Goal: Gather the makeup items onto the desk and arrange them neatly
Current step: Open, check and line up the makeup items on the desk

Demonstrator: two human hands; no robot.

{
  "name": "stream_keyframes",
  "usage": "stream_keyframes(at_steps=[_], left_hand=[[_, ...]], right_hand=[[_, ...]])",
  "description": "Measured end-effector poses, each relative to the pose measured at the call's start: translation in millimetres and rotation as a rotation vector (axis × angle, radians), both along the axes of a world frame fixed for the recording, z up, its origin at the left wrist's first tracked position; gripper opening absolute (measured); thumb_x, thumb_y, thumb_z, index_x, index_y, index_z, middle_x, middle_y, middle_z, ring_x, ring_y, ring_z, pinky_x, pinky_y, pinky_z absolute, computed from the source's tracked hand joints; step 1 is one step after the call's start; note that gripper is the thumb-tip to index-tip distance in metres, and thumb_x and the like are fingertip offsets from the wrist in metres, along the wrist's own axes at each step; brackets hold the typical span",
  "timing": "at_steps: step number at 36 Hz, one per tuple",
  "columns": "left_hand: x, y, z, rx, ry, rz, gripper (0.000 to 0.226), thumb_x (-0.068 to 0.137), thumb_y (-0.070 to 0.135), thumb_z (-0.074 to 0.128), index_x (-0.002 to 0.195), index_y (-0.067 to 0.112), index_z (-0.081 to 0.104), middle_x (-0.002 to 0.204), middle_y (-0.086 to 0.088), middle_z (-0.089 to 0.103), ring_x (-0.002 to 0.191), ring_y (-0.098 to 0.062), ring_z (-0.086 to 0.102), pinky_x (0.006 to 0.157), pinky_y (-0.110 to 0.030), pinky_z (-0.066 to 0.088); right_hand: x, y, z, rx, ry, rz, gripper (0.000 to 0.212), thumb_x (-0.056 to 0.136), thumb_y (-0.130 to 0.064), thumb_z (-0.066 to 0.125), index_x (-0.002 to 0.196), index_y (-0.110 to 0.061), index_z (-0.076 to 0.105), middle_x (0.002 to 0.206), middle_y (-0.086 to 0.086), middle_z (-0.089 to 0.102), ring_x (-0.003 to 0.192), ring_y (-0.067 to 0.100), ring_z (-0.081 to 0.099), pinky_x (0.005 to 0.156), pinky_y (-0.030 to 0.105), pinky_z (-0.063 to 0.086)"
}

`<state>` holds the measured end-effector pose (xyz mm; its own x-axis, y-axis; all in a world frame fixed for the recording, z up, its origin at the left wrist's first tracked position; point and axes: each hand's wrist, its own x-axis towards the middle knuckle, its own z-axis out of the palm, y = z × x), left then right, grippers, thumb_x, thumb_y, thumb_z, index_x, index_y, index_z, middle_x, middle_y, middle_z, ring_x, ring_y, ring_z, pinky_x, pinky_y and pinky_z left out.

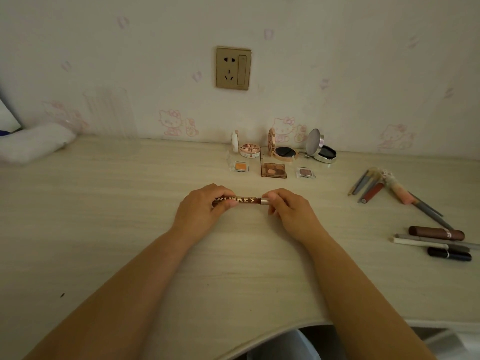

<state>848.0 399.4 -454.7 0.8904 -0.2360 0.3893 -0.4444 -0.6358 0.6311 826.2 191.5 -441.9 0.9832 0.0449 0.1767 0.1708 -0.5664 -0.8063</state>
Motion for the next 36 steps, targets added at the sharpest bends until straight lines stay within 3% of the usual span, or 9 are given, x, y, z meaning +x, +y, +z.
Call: stream_keyframes(at_steps=[3,8,12,15,17,20,24,28,36], left_hand=[[0.8,0.2,-1.3,0.026,-0.018,0.003,0.016,0.087,0.041,0.059,0.097,0.031,0.068,0.087,0.009,0.063,0.079,-0.011,0.058,0.074,-0.042,0.05],[5.6,0.3,-2.2,-0.001,0.011,0.022,0.015,0.088,0.035,0.06,0.095,0.027,0.07,0.09,0.005,0.064,0.081,-0.013,0.058,0.076,-0.039,0.05],[15.4,1.2,3.7,0.01,0.069,-0.014,0.015,0.088,0.031,0.061,0.096,0.023,0.07,0.087,0.002,0.066,0.081,-0.014,0.058,0.076,-0.034,0.047],[26.0,0.9,11.0,0.007,0.115,-0.064,0.015,0.085,0.031,0.065,0.099,0.025,0.069,0.094,0.006,0.067,0.089,-0.01,0.059,0.079,-0.022,0.044],[34.2,-1.6,15.2,-0.001,0.15,-0.066,0.019,0.083,0.03,0.068,0.102,0.027,0.066,0.097,0.008,0.065,0.091,-0.008,0.058,0.077,-0.015,0.042],[47.8,-7.1,17.5,-0.014,0.159,-0.043,0.021,0.082,0.026,0.07,0.102,0.03,0.063,0.1,0.008,0.064,0.094,-0.009,0.057,0.08,-0.018,0.04],[62.4,-12.6,15.9,-0.051,0.131,-0.017,0.016,0.082,0.022,0.07,0.097,0.026,0.065,0.096,0.009,0.066,0.091,-0.008,0.059,0.076,-0.012,0.039],[72.9,-10.7,6.6,-0.015,0.107,0.003,0.015,0.08,0.02,0.072,0.094,0.026,0.069,0.093,0.004,0.065,0.089,-0.013,0.059,0.078,-0.021,0.042],[86.7,-3.1,2.8,0.073,0.038,0.104,0.017,0.079,0.028,0.071,0.096,0.03,0.072,0.091,0.007,0.056,0.087,-0.01,0.052,0.078,-0.027,0.04]], right_hand=[[0.6,-0.1,0.3,-0.059,0.022,0.005,0.02,0.098,-0.025,0.044,0.088,-0.025,0.061,0.072,-0.012,0.058,0.068,0.002,0.05,0.062,0.017,0.035],[2.6,-3.9,1.8,-0.002,-0.005,-0.026,0.013,0.093,-0.018,0.055,0.097,-0.026,0.064,0.086,-0.018,0.058,0.079,-0.002,0.051,0.065,0.004,0.036],[10.4,-10.1,7.5,-0.12,-0.01,-0.041,0.017,0.091,-0.019,0.059,0.106,-0.024,0.064,0.093,-0.012,0.059,0.081,0.0,0.052,0.068,0.005,0.036],[21.8,-15.8,12.4,-0.204,-0.023,-0.064,0.019,0.088,-0.019,0.064,0.106,-0.02,0.065,0.093,-0.01,0.059,0.08,0.002,0.052,0.067,0.007,0.036],[31.3,-19.8,13.6,-0.204,-0.036,-0.104,0.017,0.085,-0.019,0.066,0.102,-0.019,0.067,0.091,-0.008,0.06,0.078,0.002,0.052,0.067,0.008,0.036],[45.3,-25.4,11.0,-0.125,-0.04,-0.196,0.016,0.082,-0.017,0.07,0.099,-0.017,0.067,0.086,-0.008,0.06,0.075,0.003,0.052,0.067,0.012,0.037],[58.4,-26.9,4.3,-0.119,-0.034,-0.251,0.013,0.082,-0.021,0.07,0.095,-0.02,0.068,0.091,-0.006,0.059,0.073,0.003,0.05,0.065,0.014,0.036],[64.4,-27.6,-5.2,-0.226,-0.047,-0.243,0.014,0.087,-0.019,0.064,0.101,-0.022,0.067,0.104,-0.003,0.057,0.087,0.009,0.049,0.082,0.022,0.041],[76.3,-27.2,-5.7,-0.36,-0.037,-0.226,0.02,0.09,-0.021,0.06,0.108,-0.019,0.065,0.112,-0.001,0.054,0.097,0.014,0.053,0.087,0.028,0.044]])
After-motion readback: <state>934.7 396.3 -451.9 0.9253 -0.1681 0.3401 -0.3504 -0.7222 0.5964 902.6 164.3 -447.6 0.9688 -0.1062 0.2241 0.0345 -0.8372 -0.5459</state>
